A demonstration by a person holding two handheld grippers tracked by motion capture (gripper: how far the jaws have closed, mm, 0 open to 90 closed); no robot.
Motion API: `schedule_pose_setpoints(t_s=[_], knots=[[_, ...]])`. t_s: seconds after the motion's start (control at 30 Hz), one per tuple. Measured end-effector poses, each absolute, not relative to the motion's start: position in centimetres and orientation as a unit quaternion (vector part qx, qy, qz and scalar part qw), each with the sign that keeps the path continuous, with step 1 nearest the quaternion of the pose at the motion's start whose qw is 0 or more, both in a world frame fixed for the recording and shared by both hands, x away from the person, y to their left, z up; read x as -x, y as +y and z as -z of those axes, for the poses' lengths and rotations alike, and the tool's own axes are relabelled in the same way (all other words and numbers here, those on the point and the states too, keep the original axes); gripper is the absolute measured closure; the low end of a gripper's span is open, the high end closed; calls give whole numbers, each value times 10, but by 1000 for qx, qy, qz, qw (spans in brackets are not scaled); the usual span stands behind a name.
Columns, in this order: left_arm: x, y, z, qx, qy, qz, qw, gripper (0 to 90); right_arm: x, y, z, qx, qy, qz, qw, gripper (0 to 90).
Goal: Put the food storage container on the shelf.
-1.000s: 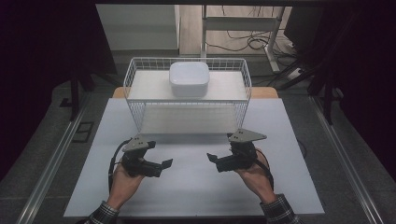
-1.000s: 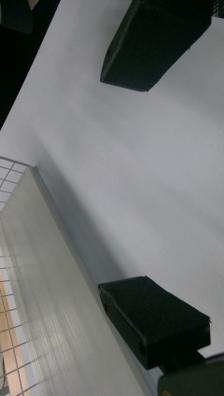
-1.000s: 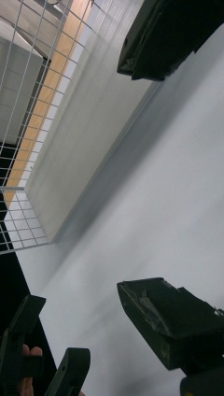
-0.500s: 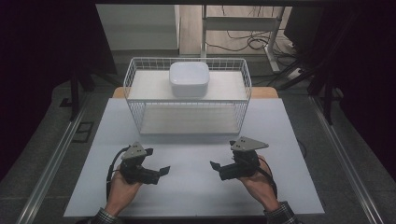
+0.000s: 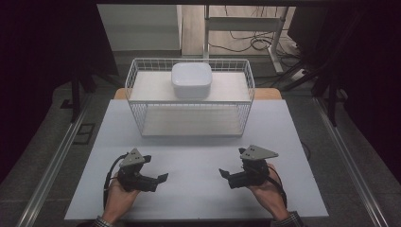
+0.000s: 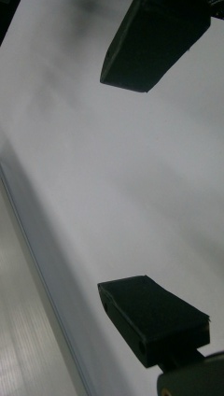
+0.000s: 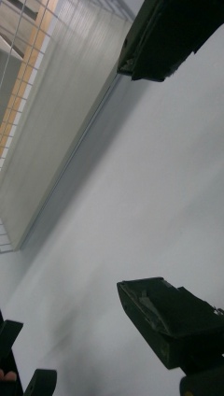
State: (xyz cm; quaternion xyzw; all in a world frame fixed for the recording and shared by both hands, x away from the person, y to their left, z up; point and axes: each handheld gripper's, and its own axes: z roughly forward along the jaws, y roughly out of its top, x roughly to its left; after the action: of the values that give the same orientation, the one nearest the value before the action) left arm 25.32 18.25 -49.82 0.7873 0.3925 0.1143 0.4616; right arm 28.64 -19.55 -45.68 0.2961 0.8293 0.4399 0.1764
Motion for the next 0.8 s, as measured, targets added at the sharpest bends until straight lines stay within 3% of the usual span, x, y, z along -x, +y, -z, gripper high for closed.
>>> schedule_pose_setpoints(t_s=[0.8], knots=[[-235,212,506,-777,420,-133,449,33,-276,-232,466,-336,815,-427,200,5]])
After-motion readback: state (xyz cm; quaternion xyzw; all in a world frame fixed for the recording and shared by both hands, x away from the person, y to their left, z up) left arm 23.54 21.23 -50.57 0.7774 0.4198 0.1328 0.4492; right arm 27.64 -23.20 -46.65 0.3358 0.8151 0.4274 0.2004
